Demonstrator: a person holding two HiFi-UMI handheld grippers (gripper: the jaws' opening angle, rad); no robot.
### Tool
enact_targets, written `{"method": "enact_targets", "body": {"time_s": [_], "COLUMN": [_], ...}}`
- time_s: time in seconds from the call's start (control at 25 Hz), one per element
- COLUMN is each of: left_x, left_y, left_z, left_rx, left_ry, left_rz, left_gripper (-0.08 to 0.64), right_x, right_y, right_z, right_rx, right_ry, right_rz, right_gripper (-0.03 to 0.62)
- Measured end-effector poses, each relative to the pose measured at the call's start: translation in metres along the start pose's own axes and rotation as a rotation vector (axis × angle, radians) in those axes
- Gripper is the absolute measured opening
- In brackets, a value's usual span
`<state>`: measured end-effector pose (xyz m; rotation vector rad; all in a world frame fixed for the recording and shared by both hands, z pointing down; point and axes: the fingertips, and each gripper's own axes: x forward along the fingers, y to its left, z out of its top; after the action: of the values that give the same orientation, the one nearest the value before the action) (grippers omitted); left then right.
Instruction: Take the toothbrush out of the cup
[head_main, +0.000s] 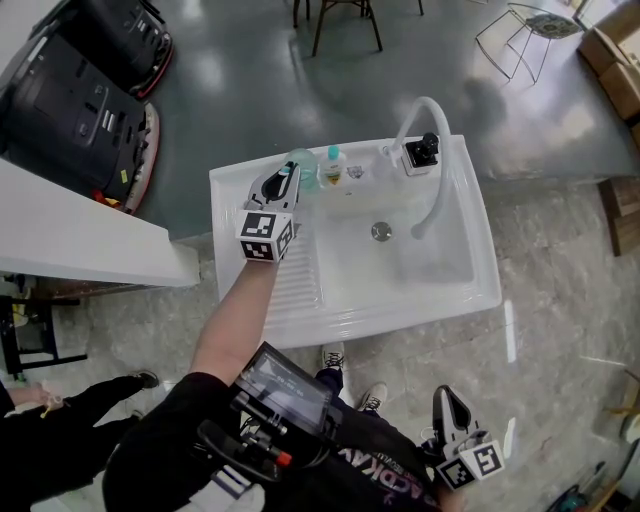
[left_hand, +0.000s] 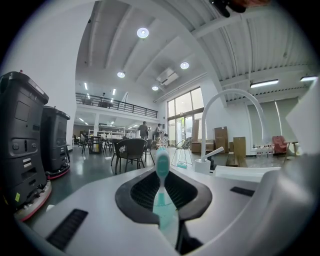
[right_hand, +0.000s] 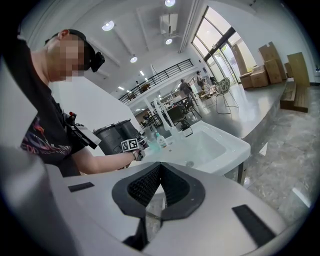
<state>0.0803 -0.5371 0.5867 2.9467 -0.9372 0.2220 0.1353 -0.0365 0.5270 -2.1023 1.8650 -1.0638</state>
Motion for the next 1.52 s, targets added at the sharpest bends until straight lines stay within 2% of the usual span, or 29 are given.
{"method": "enact_targets", "body": {"time_s": [0.28, 0.76, 1.12, 1.52], "left_x": [0.006, -0.011, -0.044, -0.105], "left_y": [0.008, 0.002, -0.007, -0.034], "left_z": [0.017, 0.05, 0.077, 0.105], "left_rx": [0.01, 0.023, 0.029, 0.054], "left_ry": [-0.015, -0.041, -0.062, -0.089], "left_rz": [-0.003, -0.05, -0.068, -0.082], "left_gripper": [0.034, 0.032, 0.032, 0.031], "right_x": [0.009, 0.021, 0.021, 0.015], "right_y": [0.001, 0.009, 0.018, 0.035], "right_z": [0.001, 0.005, 0.007, 0.002], "right_rx": [0.007, 0.001, -0.004, -0.02], "right_ry": [0.006, 0.001, -0.017, -0.03], "right_rz": [0.013, 0.071, 0.135, 0.245], "right_gripper": [0.009, 0.009, 0.009, 0.009]}}
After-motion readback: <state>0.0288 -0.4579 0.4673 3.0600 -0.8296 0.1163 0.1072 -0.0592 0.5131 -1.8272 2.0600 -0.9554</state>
